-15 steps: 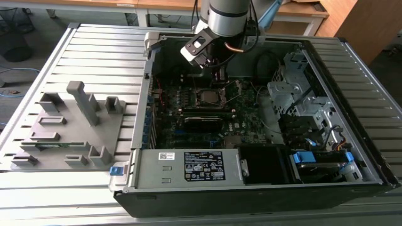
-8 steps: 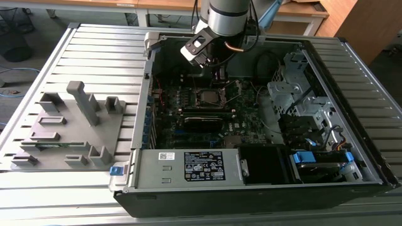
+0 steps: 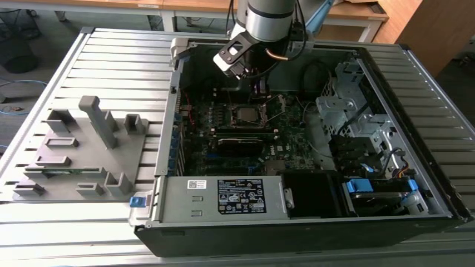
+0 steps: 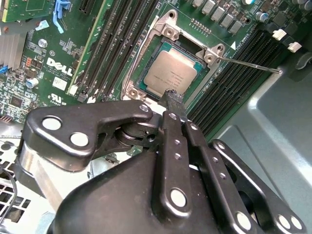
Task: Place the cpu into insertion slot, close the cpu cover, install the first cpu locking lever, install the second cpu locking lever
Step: 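Close the cpu cover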
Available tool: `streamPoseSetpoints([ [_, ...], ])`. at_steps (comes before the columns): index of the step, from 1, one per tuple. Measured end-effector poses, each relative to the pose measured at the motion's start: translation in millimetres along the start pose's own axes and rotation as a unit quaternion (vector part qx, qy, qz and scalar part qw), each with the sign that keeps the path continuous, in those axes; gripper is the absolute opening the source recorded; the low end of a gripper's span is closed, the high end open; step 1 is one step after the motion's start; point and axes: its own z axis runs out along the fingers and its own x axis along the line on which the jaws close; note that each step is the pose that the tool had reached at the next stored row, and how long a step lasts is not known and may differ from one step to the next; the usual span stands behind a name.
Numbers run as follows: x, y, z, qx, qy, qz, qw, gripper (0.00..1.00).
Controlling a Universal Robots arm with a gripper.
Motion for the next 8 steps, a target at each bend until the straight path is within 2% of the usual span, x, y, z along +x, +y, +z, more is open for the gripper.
streamPoseSetpoints([
  [8,0.0,0.1,-0.1,0.0,0.0,0.0,1.0,0.11],
])
